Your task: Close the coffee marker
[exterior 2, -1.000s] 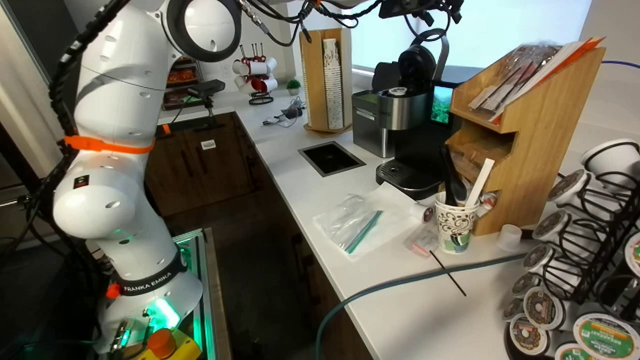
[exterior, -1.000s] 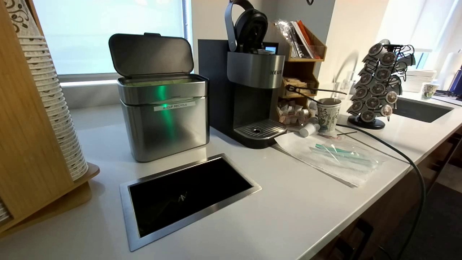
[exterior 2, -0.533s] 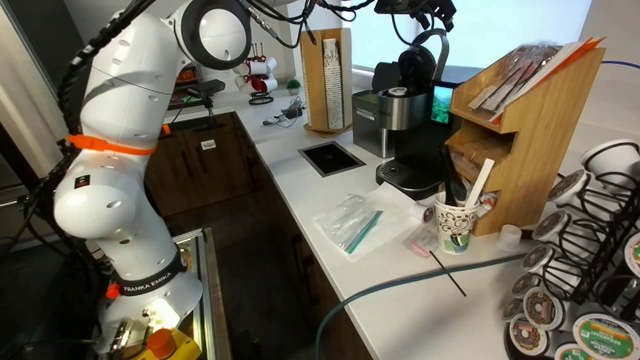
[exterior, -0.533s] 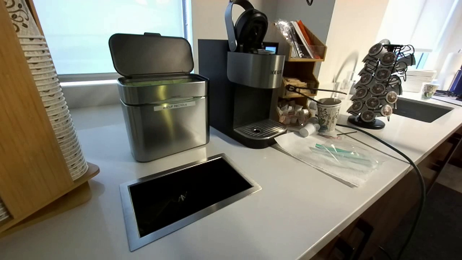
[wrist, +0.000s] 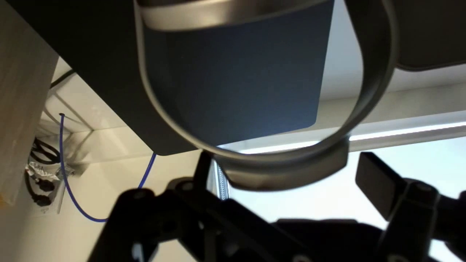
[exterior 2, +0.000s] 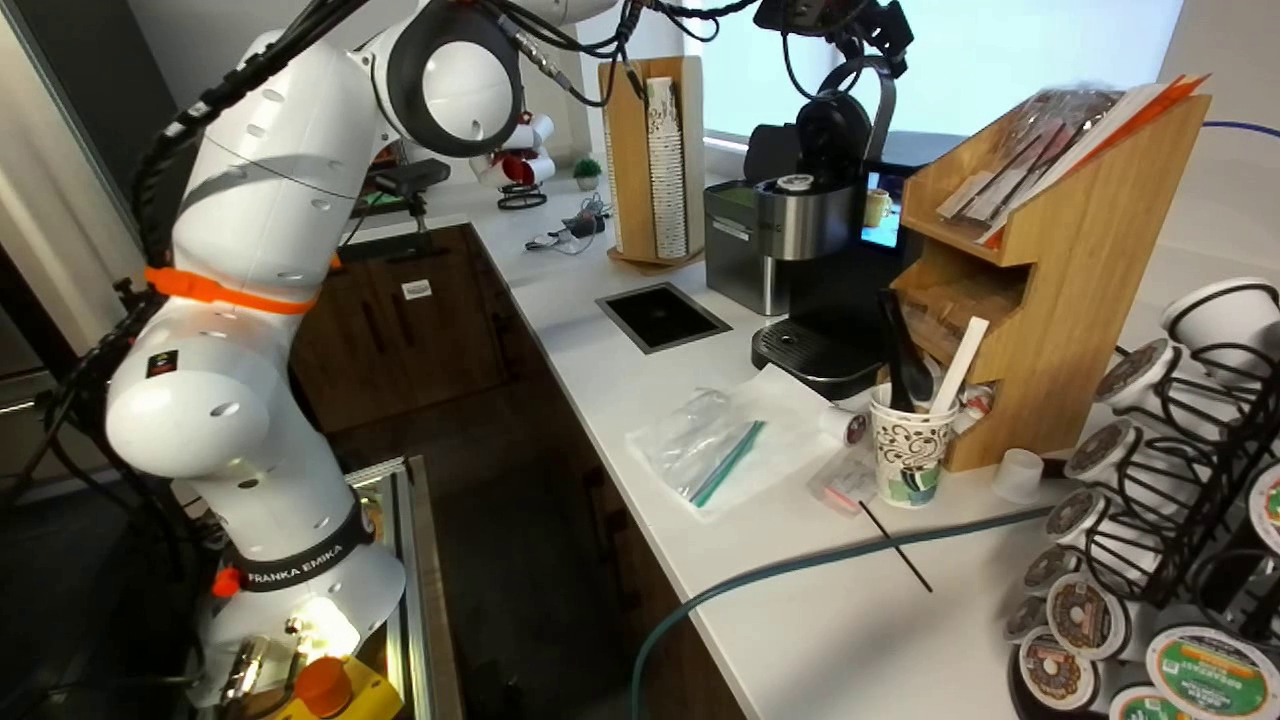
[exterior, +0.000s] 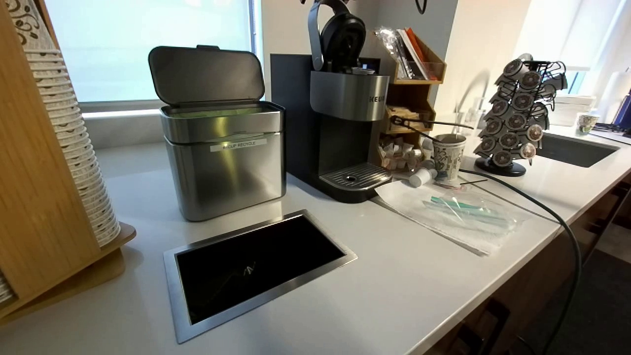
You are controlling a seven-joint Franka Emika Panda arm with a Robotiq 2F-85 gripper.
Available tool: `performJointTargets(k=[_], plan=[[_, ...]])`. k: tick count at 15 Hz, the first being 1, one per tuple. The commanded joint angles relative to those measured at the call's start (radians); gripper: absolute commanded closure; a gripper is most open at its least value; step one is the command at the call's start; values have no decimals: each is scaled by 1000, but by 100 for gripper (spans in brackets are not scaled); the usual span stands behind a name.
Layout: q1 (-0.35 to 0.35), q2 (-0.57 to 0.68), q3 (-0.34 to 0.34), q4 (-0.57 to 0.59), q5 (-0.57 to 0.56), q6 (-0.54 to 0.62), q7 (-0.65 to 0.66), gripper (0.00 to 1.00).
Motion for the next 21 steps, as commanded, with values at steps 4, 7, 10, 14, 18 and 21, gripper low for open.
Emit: performJointTargets(k=[4, 7, 10, 14, 18, 21], plan=[[-33, -62, 50, 27, 94, -301, -19, 0], [-57, -94, 69, 3, 141, -412, -13, 0], [-74, -104, 84, -5, 192, -534, 7, 0], [-81, -104, 78, -10, 221, -634, 47, 0], [-87, -111, 72, -25, 229, -646, 78, 0], [-74, -76, 68, 30, 201, -565, 38, 0]])
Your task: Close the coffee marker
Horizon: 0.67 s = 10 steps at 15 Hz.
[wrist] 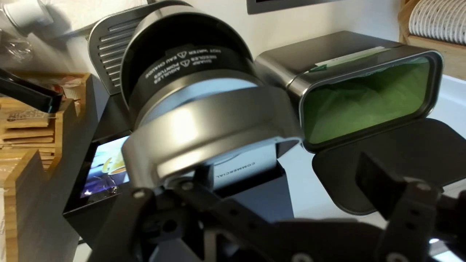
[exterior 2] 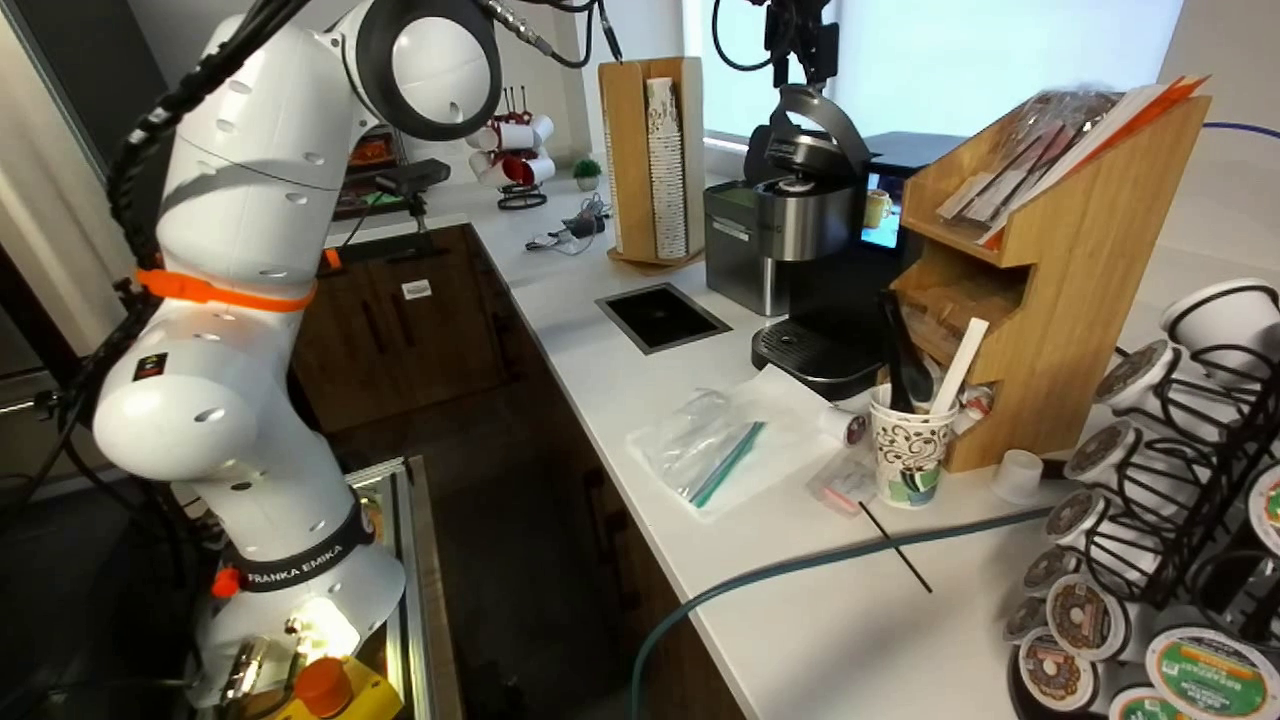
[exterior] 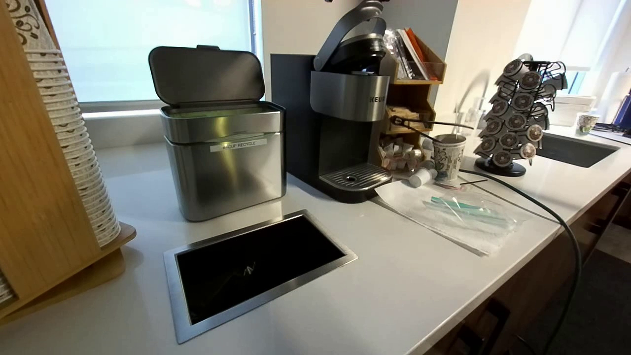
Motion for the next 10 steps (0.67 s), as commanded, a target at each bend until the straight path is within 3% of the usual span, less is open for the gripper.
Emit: performJointTargets(k=[1, 10], plan=[[0, 0, 0, 0, 0, 0, 0, 0], [-11, -11, 18, -70, 34, -141, -10, 0]])
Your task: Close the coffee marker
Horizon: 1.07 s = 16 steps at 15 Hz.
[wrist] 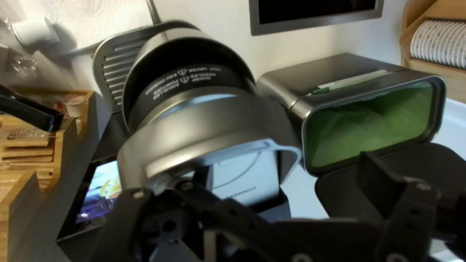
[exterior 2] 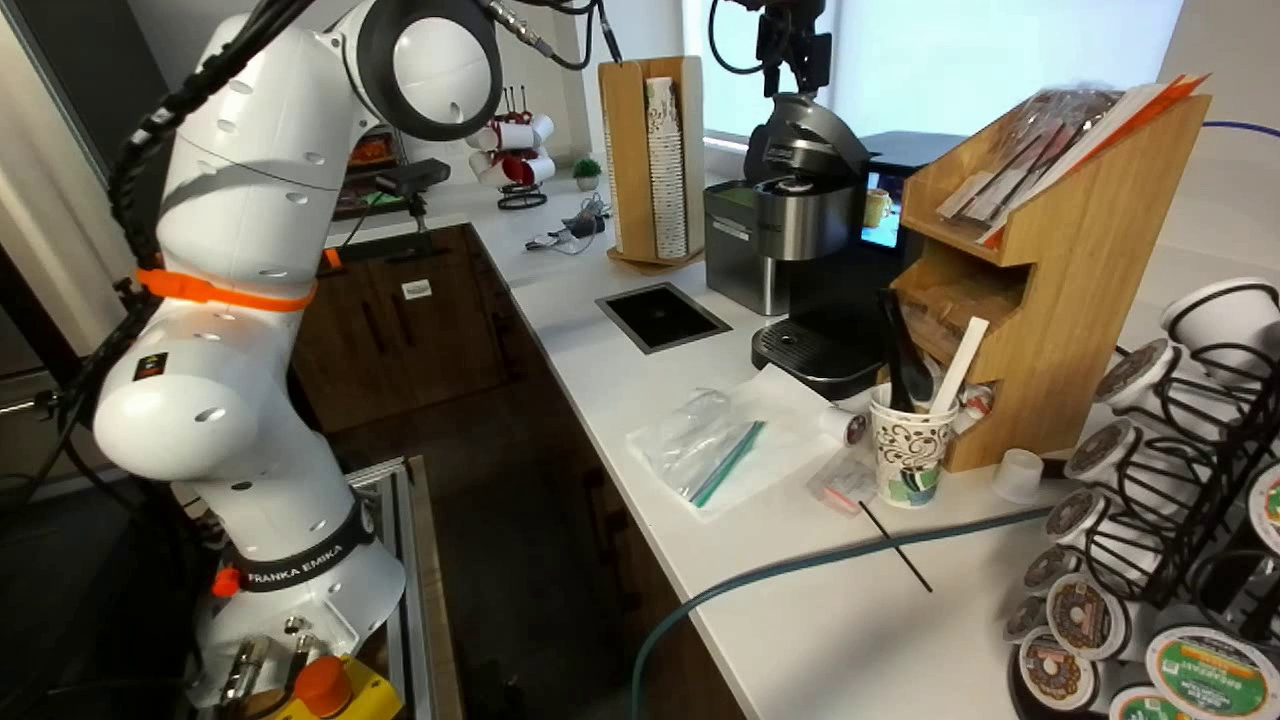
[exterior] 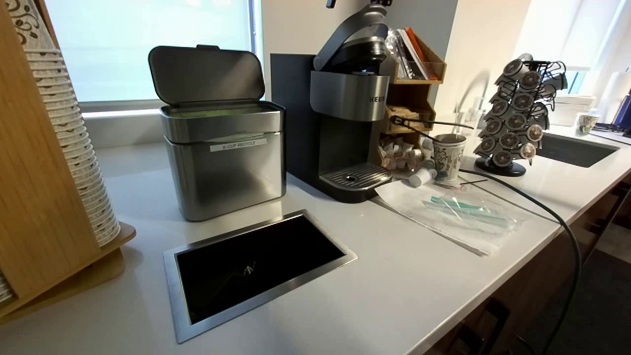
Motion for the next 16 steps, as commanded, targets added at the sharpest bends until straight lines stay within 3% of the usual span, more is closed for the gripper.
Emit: performJointTargets(k=[1, 5, 13, 16], plan=[[-19, -11, 15, -66, 43, -120, 6, 0], [-20, 3, 4, -106, 37, -181, 17, 0], [13, -47, 8, -94, -28, 133, -147, 0], [41, -76, -17, -103, -150, 121, -230, 0]])
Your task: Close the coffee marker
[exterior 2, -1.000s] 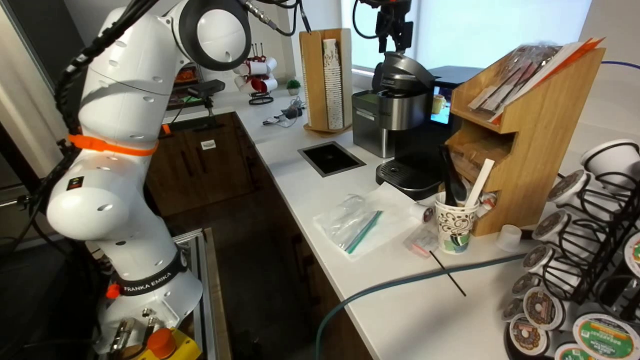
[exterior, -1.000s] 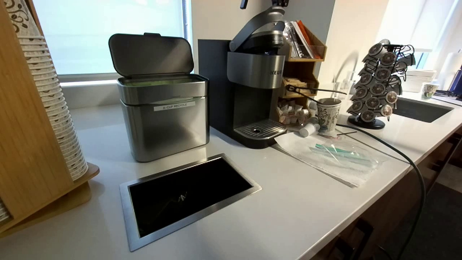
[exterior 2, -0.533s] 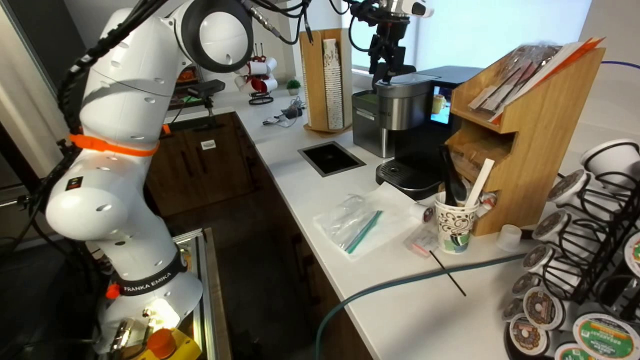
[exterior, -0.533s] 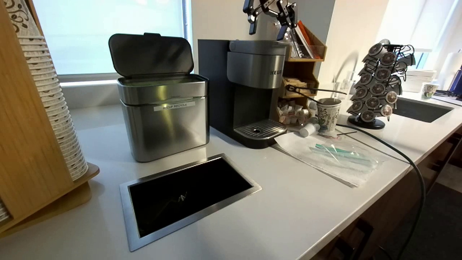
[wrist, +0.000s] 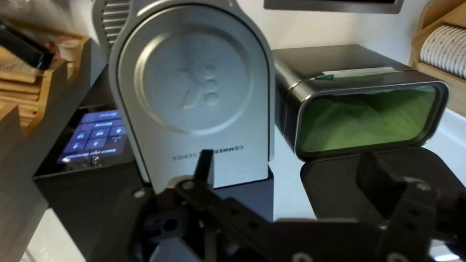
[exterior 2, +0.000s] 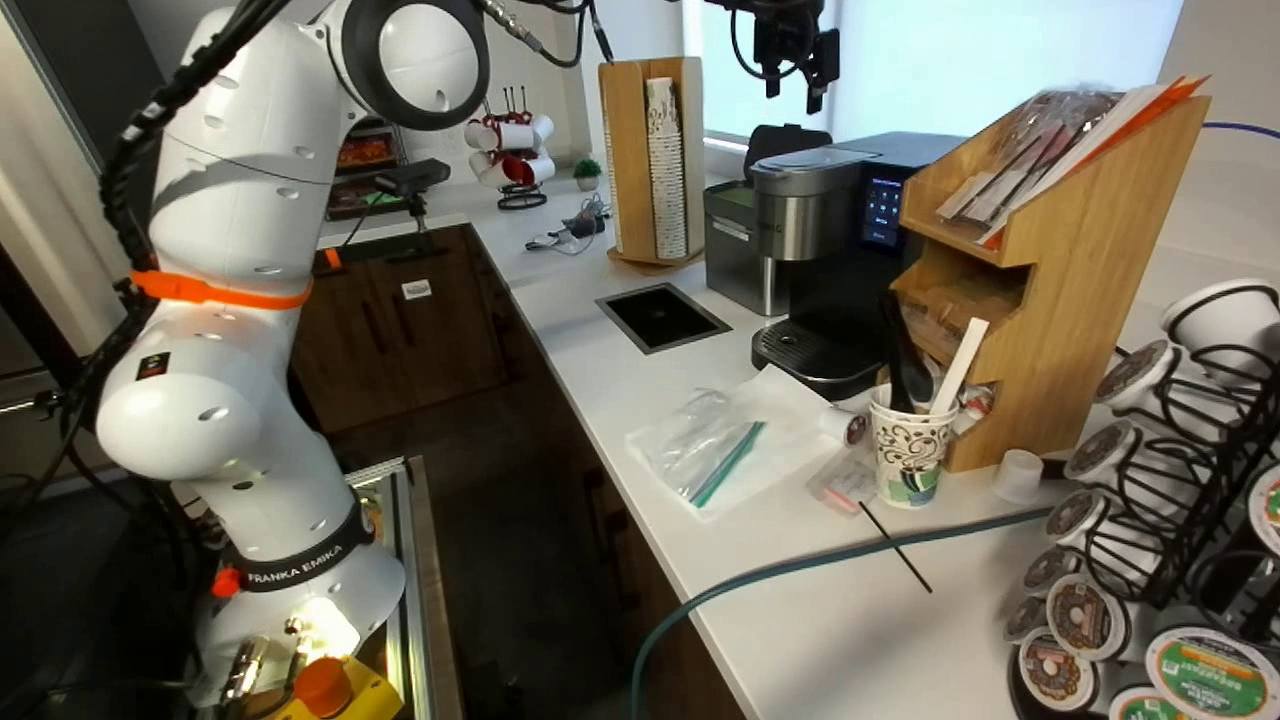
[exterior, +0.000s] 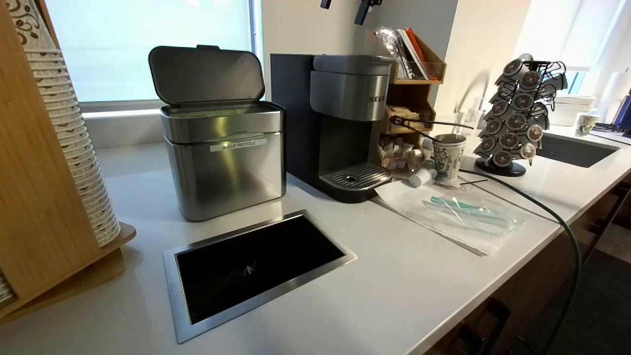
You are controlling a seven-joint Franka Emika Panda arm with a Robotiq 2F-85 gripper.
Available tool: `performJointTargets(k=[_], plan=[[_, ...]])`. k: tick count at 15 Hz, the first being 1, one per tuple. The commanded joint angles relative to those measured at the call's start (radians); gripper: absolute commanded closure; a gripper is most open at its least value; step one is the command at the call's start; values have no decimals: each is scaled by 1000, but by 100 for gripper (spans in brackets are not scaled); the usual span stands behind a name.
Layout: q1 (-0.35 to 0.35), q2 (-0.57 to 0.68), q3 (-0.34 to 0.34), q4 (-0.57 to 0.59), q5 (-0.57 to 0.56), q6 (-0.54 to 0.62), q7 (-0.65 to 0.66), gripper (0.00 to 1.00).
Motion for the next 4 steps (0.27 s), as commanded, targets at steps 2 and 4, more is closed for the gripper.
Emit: performJointTargets(k=[2, 4], plan=[[36, -57, -26, -31, -177, 7, -136, 0], [21, -32, -9, -1, -151, 4, -115, 0]])
